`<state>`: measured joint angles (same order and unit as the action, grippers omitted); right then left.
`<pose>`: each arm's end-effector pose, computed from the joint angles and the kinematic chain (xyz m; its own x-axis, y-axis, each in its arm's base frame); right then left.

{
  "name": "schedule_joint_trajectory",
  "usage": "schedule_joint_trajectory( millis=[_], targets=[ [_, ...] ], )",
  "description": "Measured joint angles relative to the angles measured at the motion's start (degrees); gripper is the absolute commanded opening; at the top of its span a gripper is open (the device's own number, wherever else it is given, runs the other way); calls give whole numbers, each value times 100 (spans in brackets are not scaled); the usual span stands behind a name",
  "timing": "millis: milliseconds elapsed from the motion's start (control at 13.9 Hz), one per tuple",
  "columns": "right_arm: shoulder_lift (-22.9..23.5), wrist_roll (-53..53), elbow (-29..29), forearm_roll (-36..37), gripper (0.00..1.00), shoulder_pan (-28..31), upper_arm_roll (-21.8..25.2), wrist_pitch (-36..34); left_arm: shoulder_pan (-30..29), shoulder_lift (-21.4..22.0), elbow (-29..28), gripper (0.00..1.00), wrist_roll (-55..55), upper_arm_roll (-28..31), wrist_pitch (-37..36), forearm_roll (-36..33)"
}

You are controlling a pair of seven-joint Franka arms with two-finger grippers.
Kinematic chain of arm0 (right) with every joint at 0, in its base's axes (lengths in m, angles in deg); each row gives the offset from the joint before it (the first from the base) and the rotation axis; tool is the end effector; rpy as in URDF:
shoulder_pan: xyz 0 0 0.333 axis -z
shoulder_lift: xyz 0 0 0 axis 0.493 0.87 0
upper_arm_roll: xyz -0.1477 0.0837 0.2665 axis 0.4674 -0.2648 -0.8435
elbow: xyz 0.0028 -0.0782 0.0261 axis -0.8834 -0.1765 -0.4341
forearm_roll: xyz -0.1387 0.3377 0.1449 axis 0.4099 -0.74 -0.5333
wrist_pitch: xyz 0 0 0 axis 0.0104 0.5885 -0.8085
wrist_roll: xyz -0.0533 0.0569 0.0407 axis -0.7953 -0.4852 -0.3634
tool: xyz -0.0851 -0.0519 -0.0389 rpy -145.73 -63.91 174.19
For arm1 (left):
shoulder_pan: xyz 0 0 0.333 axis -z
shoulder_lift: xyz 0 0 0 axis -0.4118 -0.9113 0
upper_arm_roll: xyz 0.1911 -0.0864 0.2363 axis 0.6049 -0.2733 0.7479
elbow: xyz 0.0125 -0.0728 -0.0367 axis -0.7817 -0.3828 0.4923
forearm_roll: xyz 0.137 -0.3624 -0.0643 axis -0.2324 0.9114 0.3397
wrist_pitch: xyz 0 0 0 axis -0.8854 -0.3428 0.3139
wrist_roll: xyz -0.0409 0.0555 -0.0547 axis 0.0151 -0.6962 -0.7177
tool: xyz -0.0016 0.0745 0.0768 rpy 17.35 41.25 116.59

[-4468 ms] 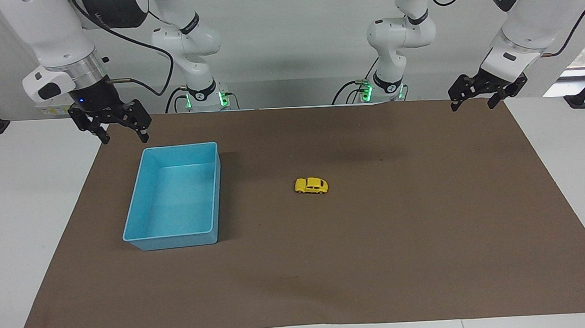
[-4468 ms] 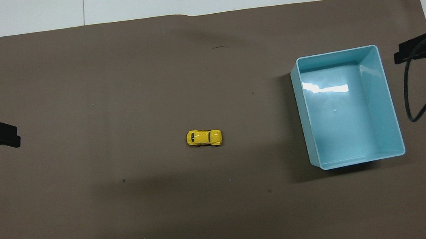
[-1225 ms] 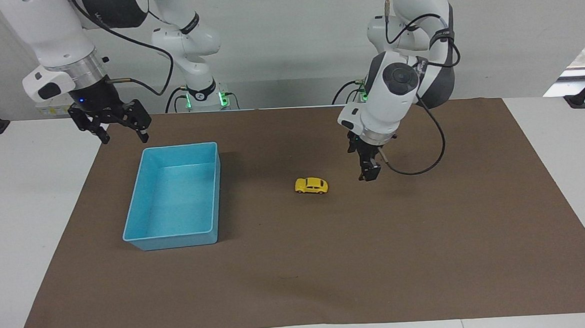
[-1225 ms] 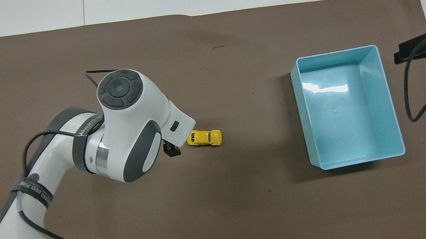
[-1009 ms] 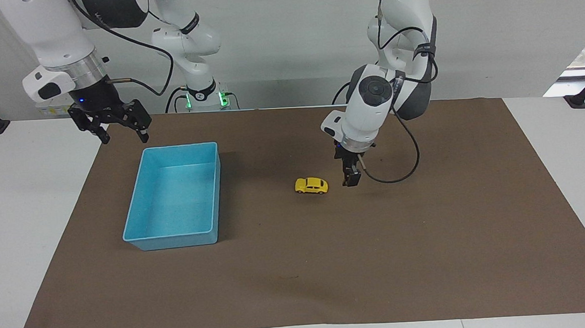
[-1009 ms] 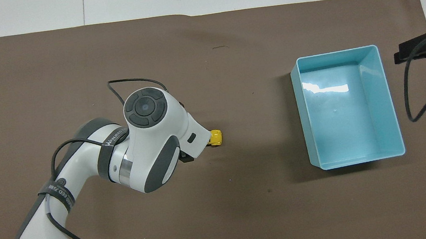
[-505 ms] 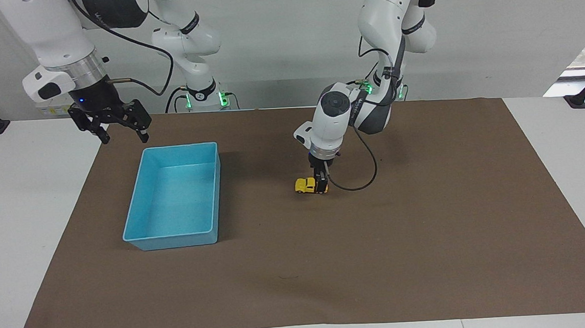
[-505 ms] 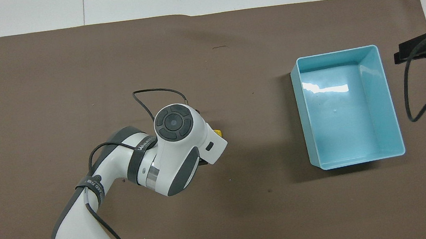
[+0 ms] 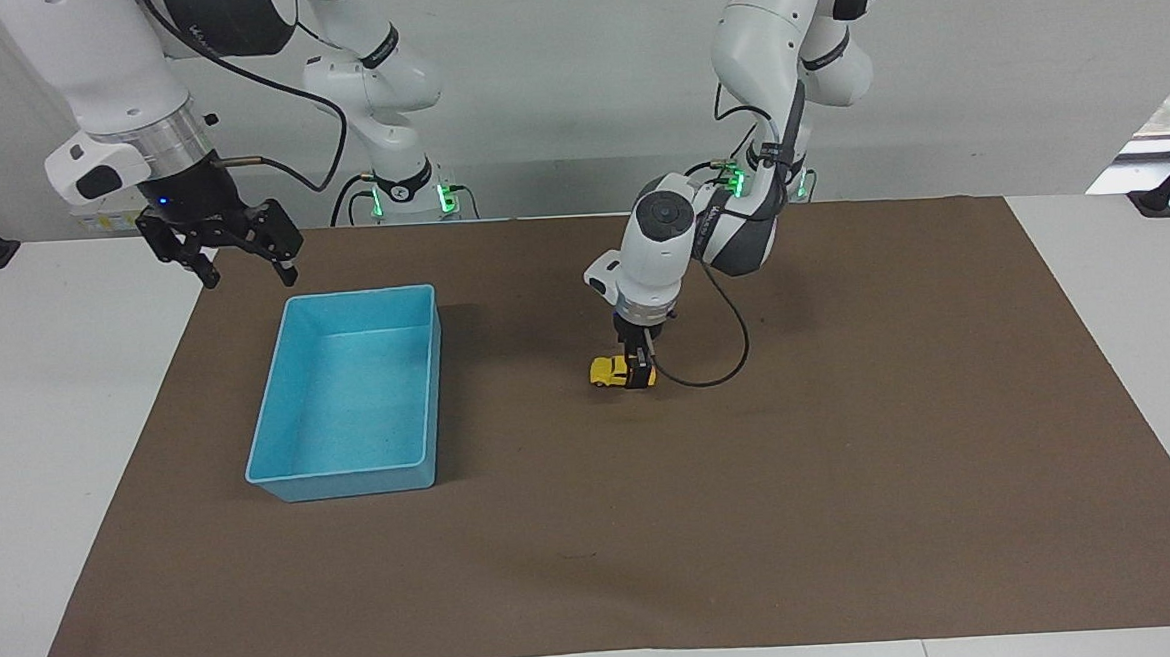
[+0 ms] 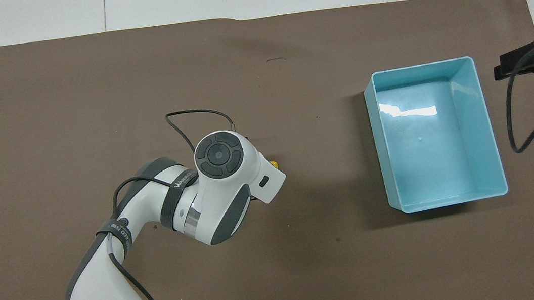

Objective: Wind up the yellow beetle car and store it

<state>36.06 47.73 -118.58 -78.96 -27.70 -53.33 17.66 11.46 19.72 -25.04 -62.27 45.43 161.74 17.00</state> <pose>0.5820 -0.0197 0.6345 0.9909 -0.0968 0.0939 -0.0923 -0.9944 -0.0517 0.5032 -0.3960 0.3178 0.0167 -0.9937 0.1112 -0.9997 -0.0183 -0.0132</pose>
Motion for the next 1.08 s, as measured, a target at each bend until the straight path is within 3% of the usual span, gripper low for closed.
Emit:
schedule_joint_trajectory(
  millis=[649, 1081],
  targets=[
    [0, 0, 0, 0, 100, 0, 0, 0, -29, 32, -54, 0, -39, 44, -23, -8],
    [0, 0, 0, 0, 100, 0, 0, 0, -691, 391, -552, 0, -887, 66, -70, -7]
  ],
)
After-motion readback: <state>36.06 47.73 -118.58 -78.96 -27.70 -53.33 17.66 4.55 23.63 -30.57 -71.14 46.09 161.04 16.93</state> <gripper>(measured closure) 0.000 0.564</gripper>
